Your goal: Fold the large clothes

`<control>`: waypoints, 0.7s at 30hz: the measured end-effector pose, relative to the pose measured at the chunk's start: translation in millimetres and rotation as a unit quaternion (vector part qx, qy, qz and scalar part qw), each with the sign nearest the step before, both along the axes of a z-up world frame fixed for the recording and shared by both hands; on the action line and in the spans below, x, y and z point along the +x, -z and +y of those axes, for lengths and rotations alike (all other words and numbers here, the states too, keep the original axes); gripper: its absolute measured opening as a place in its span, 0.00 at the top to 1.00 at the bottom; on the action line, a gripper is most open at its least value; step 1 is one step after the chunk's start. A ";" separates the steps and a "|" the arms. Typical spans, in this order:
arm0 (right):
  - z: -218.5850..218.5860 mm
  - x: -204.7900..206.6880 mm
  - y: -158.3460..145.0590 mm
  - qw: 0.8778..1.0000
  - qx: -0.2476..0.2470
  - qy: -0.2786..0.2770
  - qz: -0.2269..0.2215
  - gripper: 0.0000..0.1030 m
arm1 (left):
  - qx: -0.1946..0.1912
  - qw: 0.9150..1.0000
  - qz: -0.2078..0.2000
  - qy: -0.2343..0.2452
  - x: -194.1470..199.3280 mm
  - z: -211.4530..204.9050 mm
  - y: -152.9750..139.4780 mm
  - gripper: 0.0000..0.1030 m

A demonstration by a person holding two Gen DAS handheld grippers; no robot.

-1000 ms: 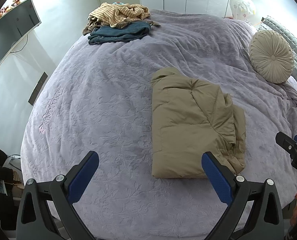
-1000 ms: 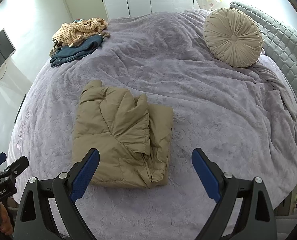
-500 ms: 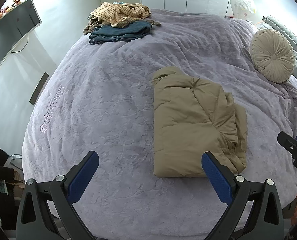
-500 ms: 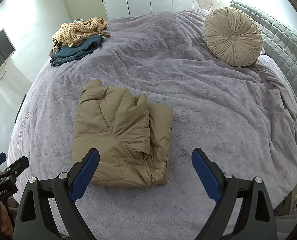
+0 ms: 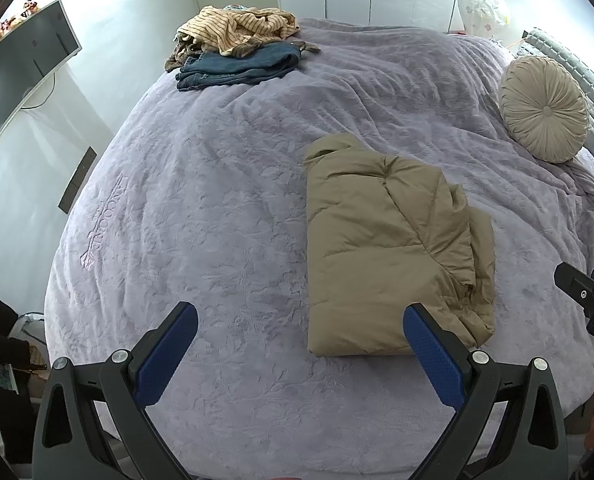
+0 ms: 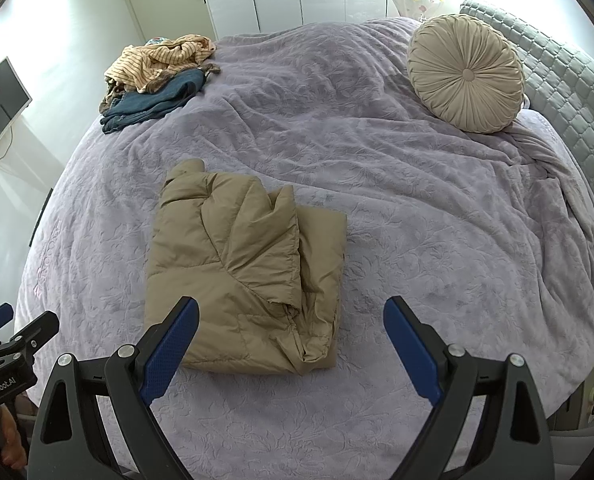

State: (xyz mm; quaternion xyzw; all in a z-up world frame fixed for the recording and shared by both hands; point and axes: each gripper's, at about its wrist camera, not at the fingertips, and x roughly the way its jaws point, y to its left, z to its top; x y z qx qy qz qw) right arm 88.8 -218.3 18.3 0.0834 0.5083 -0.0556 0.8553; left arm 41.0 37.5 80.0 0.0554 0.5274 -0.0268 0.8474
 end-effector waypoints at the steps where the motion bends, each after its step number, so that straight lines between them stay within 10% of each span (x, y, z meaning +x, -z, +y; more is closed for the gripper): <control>1: 0.0 0.4 -0.2 1.000 0.001 0.000 0.000 0.08 | 0.001 1.000 0.000 0.000 0.5 0.1 0.1 0.00; 21: 0.4 -10.9 7.5 1.000 -0.001 0.006 0.010 0.08 | -0.018 1.000 0.005 -0.008 4.6 5.5 -0.5 0.00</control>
